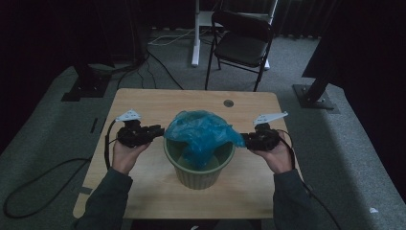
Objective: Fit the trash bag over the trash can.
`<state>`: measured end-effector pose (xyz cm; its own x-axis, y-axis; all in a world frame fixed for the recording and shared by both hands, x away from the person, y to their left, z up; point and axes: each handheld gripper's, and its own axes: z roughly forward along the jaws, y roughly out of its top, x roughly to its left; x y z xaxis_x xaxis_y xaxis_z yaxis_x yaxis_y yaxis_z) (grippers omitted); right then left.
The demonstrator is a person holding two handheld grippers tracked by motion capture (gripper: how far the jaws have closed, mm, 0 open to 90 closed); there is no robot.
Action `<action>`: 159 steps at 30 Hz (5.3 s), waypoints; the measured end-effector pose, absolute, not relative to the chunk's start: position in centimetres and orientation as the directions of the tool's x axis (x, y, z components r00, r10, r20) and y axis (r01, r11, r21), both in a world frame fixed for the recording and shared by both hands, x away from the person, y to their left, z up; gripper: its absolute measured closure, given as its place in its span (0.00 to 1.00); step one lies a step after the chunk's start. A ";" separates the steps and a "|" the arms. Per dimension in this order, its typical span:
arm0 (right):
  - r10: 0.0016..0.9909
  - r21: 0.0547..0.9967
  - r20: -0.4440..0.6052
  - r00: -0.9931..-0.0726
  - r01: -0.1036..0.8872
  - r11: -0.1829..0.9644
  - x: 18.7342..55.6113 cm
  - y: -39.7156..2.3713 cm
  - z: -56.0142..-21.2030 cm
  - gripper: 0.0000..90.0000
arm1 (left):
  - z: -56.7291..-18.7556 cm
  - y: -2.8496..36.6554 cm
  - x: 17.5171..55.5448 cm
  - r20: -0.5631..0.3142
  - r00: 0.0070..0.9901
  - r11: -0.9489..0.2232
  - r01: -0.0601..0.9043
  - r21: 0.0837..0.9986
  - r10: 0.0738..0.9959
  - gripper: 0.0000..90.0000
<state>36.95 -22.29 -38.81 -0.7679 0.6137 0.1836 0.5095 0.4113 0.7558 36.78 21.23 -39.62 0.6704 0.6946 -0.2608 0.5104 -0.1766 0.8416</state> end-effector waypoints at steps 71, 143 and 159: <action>0.450 0.778 0.215 -0.867 0.431 0.457 34.1 -22.1 -37.3 0.98 | -39.6 21.4 34.8 -0.297 0.738 -0.224 0.516 0.827 0.605 0.99; 0.782 0.761 0.085 -0.617 0.547 0.349 44.3 -19.3 -39.2 1.00 | -40.1 19.9 43.3 -0.325 0.637 -0.121 0.553 0.824 0.699 0.85; 0.788 0.753 0.080 -0.610 0.555 0.354 42.4 -21.1 -39.6 0.92 | -39.4 21.1 41.8 -0.293 0.639 -0.117 0.519 0.847 0.711 0.80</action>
<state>42.44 -21.11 -39.57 -0.6102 0.7882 0.0801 0.5554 0.3536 0.7526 41.79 21.11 -39.41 0.6393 0.7108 -0.2935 0.5192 -0.1175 0.8465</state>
